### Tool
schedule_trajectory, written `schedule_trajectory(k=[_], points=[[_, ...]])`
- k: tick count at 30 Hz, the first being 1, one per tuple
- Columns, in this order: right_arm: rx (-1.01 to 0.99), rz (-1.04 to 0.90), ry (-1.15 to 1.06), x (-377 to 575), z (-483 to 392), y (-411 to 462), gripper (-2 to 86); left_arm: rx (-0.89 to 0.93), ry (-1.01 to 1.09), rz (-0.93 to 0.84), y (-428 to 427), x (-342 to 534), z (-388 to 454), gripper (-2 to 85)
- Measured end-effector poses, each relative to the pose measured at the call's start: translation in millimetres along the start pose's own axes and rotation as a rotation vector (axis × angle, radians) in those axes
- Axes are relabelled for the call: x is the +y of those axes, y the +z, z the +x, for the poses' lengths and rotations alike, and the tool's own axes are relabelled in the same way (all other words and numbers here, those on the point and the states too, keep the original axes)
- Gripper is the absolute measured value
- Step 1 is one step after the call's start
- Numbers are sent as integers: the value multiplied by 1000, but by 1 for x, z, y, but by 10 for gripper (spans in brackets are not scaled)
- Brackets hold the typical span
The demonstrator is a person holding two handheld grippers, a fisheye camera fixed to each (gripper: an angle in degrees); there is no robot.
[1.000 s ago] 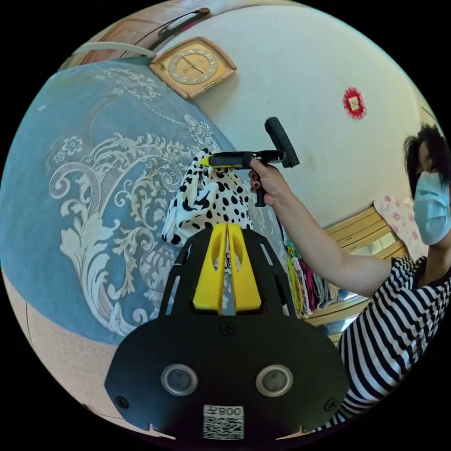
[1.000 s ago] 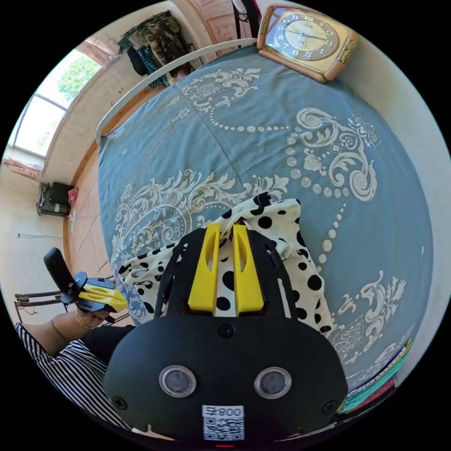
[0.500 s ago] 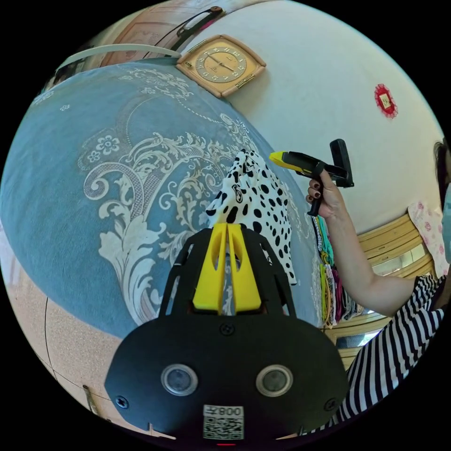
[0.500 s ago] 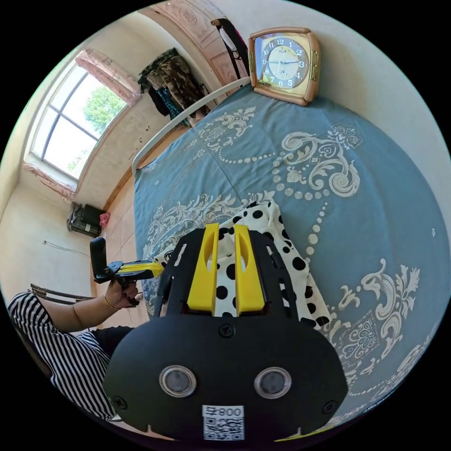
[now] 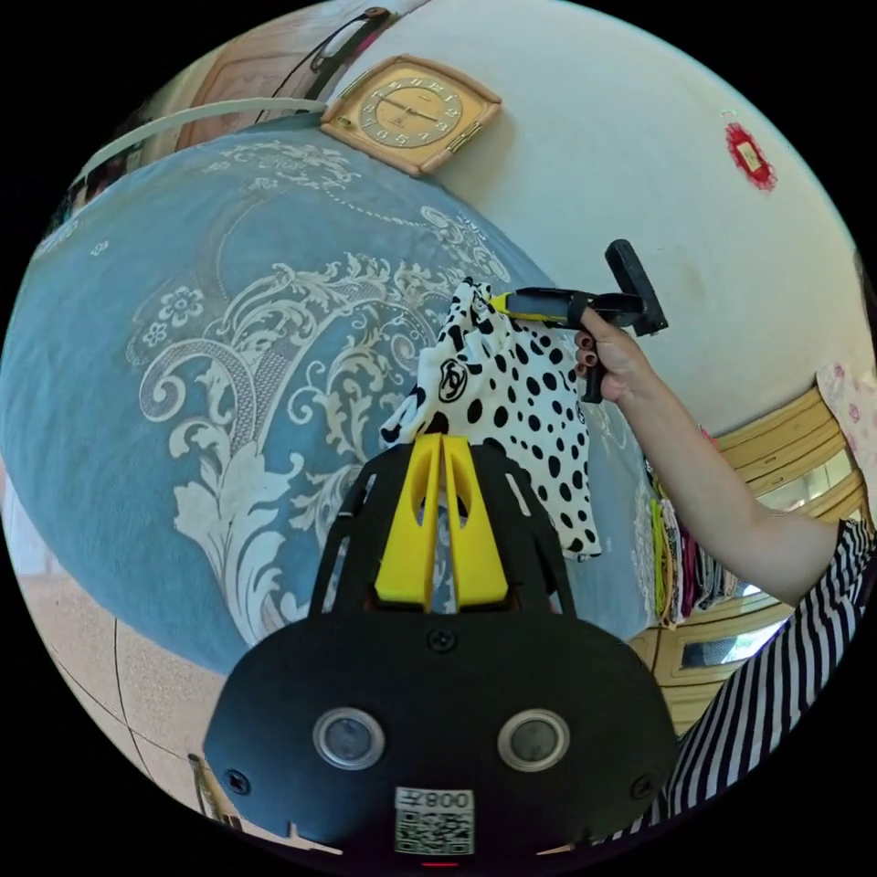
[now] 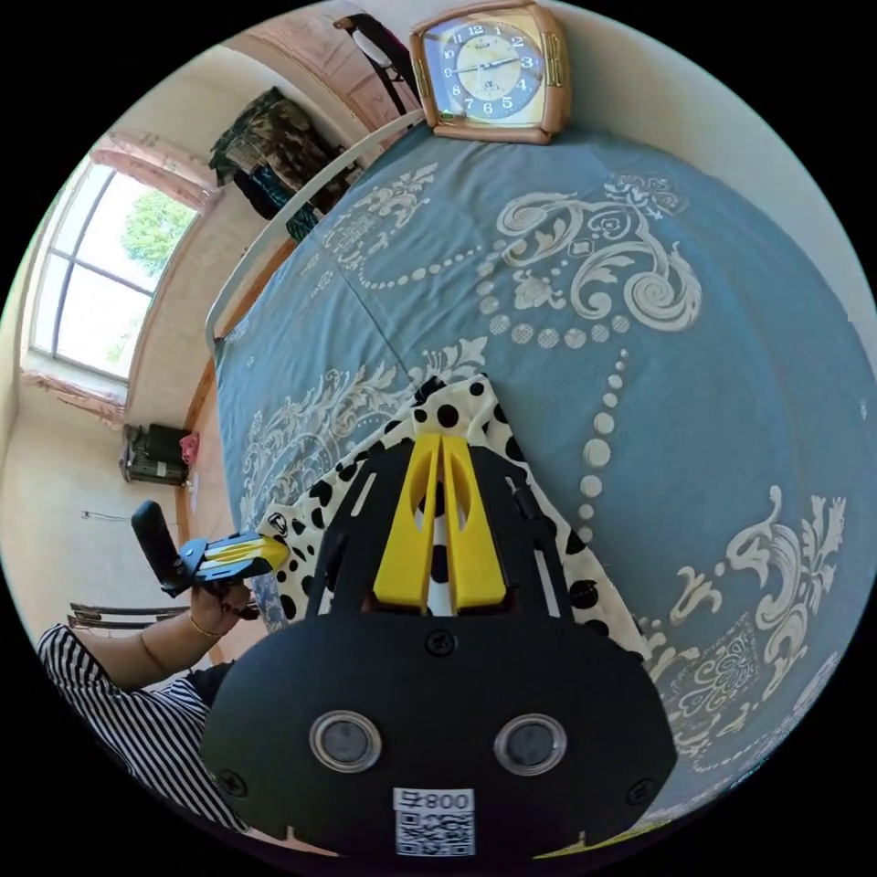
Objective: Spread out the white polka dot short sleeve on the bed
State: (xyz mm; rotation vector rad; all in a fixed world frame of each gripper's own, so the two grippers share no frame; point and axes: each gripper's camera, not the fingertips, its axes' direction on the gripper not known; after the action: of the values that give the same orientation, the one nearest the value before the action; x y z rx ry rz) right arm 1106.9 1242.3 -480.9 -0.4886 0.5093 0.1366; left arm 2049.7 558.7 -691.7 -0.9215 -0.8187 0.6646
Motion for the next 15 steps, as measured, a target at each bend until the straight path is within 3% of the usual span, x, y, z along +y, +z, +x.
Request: schedule_trajectory(k=[7, 12, 15], points=[[-8, 101, -38, 56, -11, -42, 20, 56, 1, 51, -16, 21, 8, 9], [-65, 112, -23, 195, -37, -58, 73, 61, -36, 109, -29, 34, 2, 38], [30, 51, -29, 265, -68, -50, 79, 91, -33, 82, -20, 36, 0, 55]])
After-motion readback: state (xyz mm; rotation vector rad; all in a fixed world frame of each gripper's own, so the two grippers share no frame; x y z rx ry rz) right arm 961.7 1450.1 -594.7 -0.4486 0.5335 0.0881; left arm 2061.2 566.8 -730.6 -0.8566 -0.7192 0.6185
